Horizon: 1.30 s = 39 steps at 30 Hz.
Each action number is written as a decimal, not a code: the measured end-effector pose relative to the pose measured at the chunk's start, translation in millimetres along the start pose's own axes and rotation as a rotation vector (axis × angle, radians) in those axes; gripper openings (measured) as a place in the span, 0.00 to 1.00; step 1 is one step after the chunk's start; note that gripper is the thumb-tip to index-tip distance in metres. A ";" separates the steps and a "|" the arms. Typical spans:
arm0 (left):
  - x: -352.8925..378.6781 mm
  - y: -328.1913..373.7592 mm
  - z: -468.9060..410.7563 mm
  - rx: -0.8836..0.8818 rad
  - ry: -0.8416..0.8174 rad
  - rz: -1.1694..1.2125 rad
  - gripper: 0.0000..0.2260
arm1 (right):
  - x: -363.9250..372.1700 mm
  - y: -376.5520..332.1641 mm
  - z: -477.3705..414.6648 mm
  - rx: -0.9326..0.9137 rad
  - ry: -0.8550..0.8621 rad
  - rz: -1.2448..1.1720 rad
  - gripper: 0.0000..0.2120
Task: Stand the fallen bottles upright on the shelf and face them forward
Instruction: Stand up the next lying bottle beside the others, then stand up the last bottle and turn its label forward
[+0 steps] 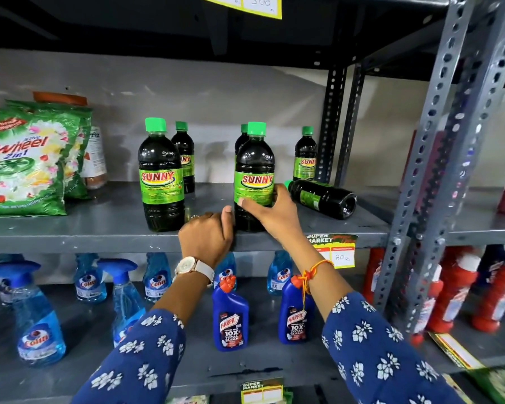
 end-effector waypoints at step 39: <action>59.5 121.3 12.6 0.186 -0.216 0.052 0.19 | -131.8 54.3 -81.9 -0.014 0.211 -0.047 0.08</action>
Point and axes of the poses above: each hand's wrist, its own z-axis away from the middle knuckle, its own x-axis out of the palm, y = z × x, the point moved 2 cm from there along -z, towards the middle knuckle, and after that the axes turned 5 degrees about -x, right-handed, at the moved point
